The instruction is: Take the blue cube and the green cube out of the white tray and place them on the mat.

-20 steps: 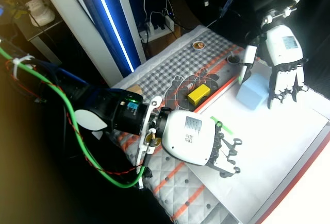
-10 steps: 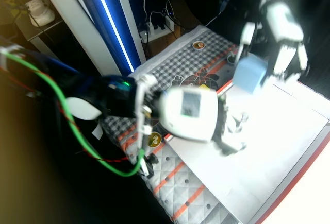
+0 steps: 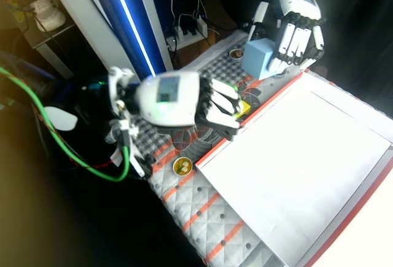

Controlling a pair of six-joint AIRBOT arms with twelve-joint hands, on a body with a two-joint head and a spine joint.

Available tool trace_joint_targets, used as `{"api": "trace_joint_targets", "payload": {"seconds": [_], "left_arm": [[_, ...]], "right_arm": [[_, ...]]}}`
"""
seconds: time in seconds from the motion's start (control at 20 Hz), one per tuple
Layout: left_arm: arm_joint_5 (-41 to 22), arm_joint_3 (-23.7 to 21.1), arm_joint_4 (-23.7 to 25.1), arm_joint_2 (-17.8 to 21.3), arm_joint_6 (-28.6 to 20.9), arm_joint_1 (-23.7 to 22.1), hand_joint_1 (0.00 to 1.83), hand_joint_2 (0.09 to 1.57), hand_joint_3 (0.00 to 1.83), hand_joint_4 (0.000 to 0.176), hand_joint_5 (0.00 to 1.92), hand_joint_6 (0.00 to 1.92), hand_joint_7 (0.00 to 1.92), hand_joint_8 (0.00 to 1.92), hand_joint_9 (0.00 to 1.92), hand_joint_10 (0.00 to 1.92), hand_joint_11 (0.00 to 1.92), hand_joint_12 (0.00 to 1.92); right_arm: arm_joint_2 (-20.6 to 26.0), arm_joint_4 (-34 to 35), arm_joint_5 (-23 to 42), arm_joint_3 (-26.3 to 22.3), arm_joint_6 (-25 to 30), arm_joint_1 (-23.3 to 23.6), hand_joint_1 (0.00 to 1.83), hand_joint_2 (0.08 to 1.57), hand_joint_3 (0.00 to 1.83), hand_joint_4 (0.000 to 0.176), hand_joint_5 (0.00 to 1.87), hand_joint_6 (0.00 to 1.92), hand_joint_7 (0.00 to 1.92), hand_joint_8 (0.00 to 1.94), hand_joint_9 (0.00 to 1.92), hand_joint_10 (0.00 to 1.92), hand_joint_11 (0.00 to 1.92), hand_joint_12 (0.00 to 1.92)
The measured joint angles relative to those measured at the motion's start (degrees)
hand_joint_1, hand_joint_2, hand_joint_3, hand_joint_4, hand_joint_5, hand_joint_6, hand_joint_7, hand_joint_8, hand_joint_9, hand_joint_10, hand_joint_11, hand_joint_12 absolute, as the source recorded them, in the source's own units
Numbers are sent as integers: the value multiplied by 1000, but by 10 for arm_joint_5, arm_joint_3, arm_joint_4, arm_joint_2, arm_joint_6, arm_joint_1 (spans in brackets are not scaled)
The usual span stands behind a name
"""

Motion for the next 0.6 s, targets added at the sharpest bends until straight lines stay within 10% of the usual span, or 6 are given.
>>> {"api": "trace_joint_targets", "payload": {"seconds": [0.1, 0.25, 0.3, 0.35, 0.4, 0.6], "left_arm": [[-1, 0, -9, -7, 0, 17, 1266, 1093, 1, 0, 1199, 379, 945, 1243, 566, 1084, 194, 1379], [4, -3, -17, -13, 0, 27, 1246, 1102, 3, 0, 1141, 534, 923, 1239, 661, 960, 205, 1400], [1, -3, -23, -13, 0, 29, 1238, 1115, 1, 0, 1096, 622, 905, 1263, 646, 939, 198, 1416], [-2, -3, -27, -13, 0, 30, 1092, 1110, 1, 45, 1001, 905, 732, 737, 548, 924, 171, 1404], [-1, -2, -28, -13, 0, 31, 1014, 1030, 0, 56, 715, 322, 652, 390, 483, 812, 135, 1349], [4, -2, -30, -19, 0, 33, 979, 885, 0, 162, 323, 2, 336, 1, 432, 58, 138, 1065]], "right_arm": [[0, 9, -7, 0, 4, -24, 1254, 1142, 1, 0, 885, 867, 997, 1197, 916, 998, 702, 1513], [0, 10, -7, -1, 33, -53, 1253, 1119, 0, 0, 889, 927, 1071, 1026, 1025, 601, 769, 1243], [0, 12, -7, -2, 36, -59, 1117, 1135, 0, 0, 921, 1029, 1021, 454, 1031, 436, 731, 1156], [0, 13, -7, -2, 37, -65, 1044, 1095, 0, 0, 795, 389, 980, 153, 975, 239, 631, 1013], [0, 15, -8, -2, 37, -69, 984, 1070, 0, 0, 721, 109, 733, 30, 731, 70, 404, 835], [-1, 19, -5, -5, 41, -71, 847, 1040, 0, 37, 420, 0, 270, 0, 263, 0, 14, 631]]}}
